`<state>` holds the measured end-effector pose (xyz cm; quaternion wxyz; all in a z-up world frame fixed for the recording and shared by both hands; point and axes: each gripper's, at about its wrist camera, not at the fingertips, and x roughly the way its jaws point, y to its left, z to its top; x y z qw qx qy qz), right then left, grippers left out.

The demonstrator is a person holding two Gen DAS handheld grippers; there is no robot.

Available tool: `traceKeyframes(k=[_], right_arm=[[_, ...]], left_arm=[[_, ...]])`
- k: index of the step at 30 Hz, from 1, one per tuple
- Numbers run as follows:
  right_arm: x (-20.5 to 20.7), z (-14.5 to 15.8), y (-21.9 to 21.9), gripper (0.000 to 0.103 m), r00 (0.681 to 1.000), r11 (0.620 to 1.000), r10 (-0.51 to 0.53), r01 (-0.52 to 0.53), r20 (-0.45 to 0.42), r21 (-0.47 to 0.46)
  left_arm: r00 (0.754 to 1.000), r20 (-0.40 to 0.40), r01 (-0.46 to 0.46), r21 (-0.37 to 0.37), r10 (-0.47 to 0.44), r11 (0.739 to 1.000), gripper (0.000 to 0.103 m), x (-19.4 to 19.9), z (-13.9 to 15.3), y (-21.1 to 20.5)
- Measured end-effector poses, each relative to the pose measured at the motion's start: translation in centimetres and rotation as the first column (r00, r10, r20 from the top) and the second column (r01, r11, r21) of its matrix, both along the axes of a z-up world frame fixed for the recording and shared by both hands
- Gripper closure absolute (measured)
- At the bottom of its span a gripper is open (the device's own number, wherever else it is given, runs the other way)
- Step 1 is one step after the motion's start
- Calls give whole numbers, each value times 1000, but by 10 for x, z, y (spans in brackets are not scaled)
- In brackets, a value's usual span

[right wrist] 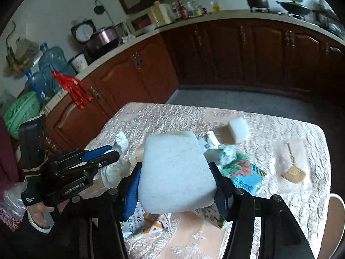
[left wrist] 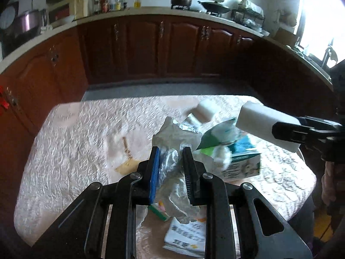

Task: Collect trash
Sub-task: 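Carry the tissue and foam block to the white bucket and release both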

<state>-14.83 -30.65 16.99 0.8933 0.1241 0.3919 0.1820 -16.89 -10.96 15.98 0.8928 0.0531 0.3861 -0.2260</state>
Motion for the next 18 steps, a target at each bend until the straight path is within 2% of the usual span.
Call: traceKeyframes(k=[11,18], right_arm=[[-57,19,-70,46,987,988,-152,152,48,12],[-104,13,-138,46,953,953,-303,303,32,4]], left_arm=[[989,56,141,-14,-140,990,84,-33,36,-75],[960,68,273,-15,-272,962,84,-60,51,-138]])
